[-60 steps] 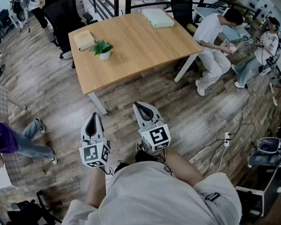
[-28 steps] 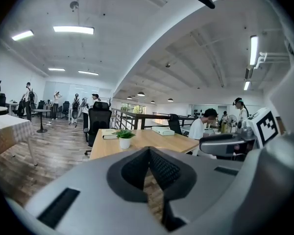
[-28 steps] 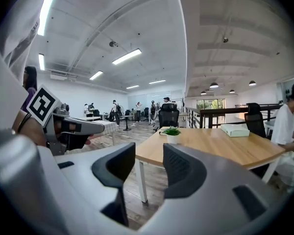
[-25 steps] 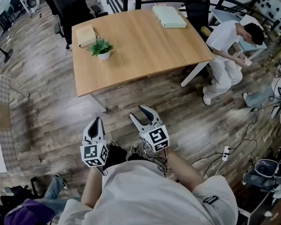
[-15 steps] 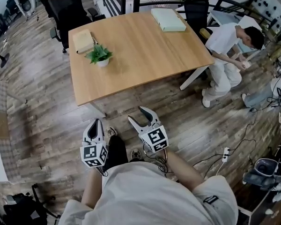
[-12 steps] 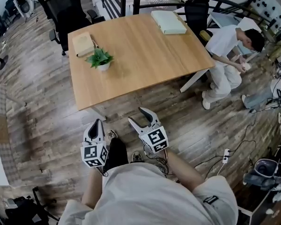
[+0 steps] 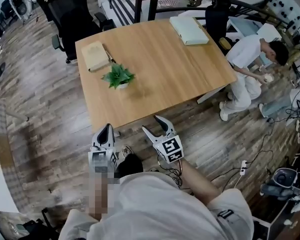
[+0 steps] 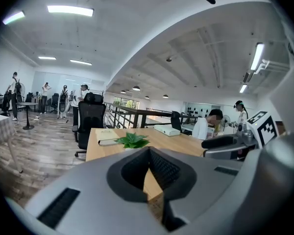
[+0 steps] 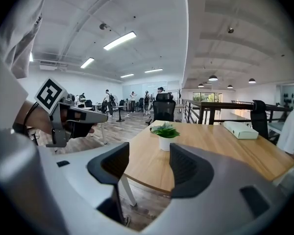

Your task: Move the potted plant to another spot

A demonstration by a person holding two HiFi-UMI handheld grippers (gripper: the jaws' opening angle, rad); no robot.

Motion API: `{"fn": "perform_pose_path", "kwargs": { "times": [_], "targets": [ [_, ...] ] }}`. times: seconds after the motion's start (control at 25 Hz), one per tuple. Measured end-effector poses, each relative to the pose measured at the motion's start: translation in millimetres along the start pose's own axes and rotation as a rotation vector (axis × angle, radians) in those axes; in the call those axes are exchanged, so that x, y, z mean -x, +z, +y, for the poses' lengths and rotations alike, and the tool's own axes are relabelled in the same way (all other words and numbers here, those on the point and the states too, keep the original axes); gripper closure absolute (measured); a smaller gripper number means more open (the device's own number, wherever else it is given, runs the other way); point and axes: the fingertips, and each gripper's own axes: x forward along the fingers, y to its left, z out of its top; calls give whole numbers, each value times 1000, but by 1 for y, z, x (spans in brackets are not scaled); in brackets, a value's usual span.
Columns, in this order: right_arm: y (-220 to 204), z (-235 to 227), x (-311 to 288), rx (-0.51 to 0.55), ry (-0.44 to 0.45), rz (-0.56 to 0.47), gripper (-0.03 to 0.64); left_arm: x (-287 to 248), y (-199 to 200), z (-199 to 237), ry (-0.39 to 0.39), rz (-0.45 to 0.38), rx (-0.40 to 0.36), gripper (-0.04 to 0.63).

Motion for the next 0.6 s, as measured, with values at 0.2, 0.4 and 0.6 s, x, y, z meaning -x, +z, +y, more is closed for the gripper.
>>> {"fn": "perform_pose_path", "kwargs": {
  "times": [0.2, 0.4, 0.6],
  "targets": [
    [12, 2, -38, 42, 4, 32, 339, -28, 12, 34, -35, -6, 14, 584],
    [12, -2, -62, 46, -10, 69, 324, -46, 7, 59, -55, 16, 37, 584],
    [-2, -7, -79, 12, -17, 122, 316, -52, -5, 74, -63, 54, 68, 583]
  ]
}}
